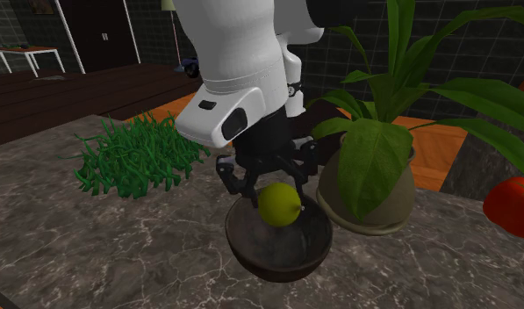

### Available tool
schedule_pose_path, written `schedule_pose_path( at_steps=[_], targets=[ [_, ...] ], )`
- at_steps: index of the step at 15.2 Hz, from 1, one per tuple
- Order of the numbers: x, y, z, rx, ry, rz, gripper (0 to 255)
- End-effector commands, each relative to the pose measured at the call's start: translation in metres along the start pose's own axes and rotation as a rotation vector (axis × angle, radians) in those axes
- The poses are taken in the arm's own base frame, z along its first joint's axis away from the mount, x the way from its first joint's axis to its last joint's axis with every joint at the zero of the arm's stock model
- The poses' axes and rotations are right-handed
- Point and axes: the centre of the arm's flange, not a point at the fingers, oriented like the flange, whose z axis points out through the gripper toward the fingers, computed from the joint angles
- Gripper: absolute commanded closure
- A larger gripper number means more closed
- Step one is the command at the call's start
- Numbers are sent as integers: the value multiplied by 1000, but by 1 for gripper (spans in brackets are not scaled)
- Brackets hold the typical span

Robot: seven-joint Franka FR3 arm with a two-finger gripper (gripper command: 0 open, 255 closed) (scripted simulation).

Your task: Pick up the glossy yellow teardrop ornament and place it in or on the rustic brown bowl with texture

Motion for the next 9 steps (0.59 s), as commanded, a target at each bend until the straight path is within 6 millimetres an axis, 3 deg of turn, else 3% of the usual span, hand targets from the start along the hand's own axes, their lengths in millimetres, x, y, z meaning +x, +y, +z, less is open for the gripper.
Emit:
schedule_pose_path(
  at_steps=[1,6,7,9],
  targets=[
    [0,0,3,0,1,0,255],
    [0,0,3,0,1,0,255],
    [0,0,3,0,1,0,0],
    [0,0,3,0,1,0,0]
  ],
)
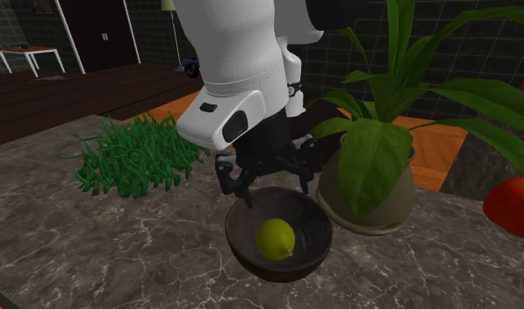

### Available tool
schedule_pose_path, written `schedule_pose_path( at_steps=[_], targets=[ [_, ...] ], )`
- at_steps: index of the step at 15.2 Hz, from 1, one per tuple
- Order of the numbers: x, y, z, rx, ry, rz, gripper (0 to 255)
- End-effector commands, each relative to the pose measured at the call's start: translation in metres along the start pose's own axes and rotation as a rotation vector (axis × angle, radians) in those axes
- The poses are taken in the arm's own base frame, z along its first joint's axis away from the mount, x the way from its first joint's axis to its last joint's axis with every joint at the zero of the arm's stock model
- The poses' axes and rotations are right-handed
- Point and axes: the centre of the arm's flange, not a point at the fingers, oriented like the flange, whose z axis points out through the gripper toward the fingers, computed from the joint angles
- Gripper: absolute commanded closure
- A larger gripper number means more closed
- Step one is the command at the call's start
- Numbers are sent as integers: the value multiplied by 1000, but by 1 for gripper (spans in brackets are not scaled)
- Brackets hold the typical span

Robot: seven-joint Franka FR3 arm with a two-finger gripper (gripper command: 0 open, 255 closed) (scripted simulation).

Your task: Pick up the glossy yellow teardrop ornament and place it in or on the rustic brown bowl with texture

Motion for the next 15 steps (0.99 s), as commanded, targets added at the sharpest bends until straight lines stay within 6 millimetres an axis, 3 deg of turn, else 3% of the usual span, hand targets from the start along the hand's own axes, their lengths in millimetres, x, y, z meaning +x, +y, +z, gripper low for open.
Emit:
schedule_pose_path(
  at_steps=[1,3,7,15],
  targets=[
    [0,0,0,0,0,0,0],
    [0,0,0,0,0,0,0],
    [0,0,-50,0,0,0,0],
    [0,0,-50,0,0,0,0]
  ],
)
